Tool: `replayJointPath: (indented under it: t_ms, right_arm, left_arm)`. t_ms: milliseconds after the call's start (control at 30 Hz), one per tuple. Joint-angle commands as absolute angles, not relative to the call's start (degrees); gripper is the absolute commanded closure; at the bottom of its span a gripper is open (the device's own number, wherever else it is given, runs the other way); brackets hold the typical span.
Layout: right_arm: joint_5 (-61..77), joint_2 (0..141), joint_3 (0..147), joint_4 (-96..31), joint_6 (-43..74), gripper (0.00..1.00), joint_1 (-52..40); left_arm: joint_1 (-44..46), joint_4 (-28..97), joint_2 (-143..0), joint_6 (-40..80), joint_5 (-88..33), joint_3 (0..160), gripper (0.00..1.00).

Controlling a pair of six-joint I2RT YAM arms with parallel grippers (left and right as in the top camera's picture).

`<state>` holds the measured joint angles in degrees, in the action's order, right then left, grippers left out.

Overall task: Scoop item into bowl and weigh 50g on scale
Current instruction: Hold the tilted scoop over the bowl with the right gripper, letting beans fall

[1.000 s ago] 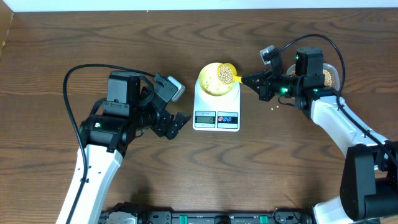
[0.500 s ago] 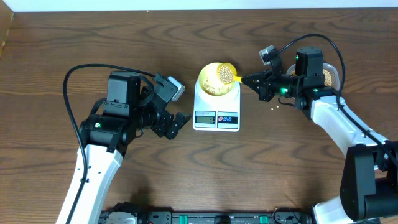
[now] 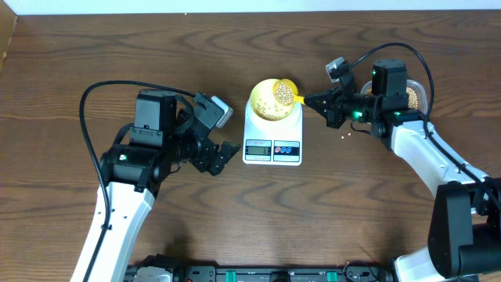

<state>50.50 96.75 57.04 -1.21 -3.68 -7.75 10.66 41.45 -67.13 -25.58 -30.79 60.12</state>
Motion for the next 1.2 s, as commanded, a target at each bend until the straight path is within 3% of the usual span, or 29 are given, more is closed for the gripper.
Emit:
replayJointPath:
  t_ms: [0,1167]
  right_arm:
    - [50.9,97.1,57.2,-1.0,-5.5,0.99,-8.1]
    - [50.4,97.1,57.2,-1.1,-8.9,0.99,-8.3]
  left_arm:
    - [10.8,41.3,-67.4,-26.3,-31.5,59.8,0.11]
    - [10.8,41.3,-67.4,-26.3,-31.5,59.8,0.11]
